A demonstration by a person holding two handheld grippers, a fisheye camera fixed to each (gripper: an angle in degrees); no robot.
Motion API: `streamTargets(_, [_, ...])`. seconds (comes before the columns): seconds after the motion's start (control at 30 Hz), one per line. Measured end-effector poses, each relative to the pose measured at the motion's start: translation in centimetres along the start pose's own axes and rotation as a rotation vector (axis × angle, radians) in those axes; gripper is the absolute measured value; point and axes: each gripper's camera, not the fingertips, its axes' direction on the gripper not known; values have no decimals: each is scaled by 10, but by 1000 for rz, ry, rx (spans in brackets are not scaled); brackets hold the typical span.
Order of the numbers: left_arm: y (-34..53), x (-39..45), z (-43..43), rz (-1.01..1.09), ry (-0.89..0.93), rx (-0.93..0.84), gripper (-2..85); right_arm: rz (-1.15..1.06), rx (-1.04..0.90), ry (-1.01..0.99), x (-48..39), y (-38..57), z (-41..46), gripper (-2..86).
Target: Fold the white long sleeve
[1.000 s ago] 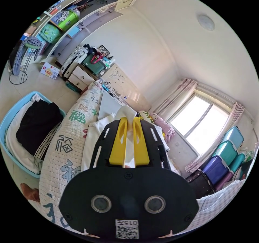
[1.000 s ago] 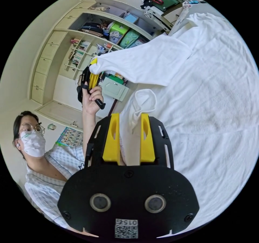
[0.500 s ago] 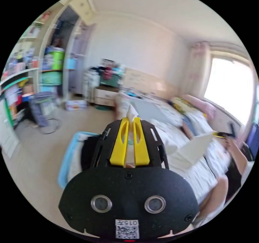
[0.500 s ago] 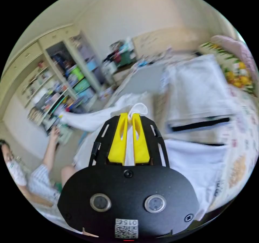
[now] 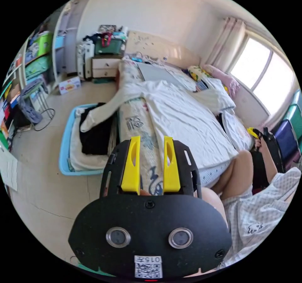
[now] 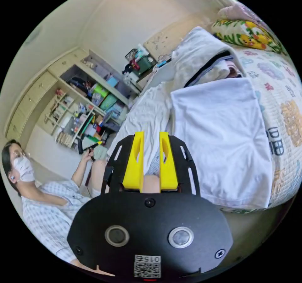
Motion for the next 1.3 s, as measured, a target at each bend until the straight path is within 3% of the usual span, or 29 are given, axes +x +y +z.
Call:
streamTargets(0.1, [-9,15,27,25,103,-137,115,-193,-178,112,-71,-7,32,93])
streamTargets(0.27, [-32,27,43,28,100,-243,115,-368,-369,218,-150,-14,85,105])
streamTargets(0.47, [-15,15,66,-50,92,-297,110,-265,-422,225,-138,1,134,111])
streamTargets(0.7, [13,-8,61,-171,146,-173,17,-237,-377,197,-138,-10,124,70])
streamTargets(0.9, [28,-1,31,-104,87,-160,-1,-315,-419,276,-174,-39,106,4])
streamTargets(1.13, [59,-18,-17,-122,62,-96,10,-317,-402,281,-195,-69,84,-1])
streamTargets(1.3, [59,-26,-9,-211,138,-16,90,-325,-423,284,-218,-91,93,-1])
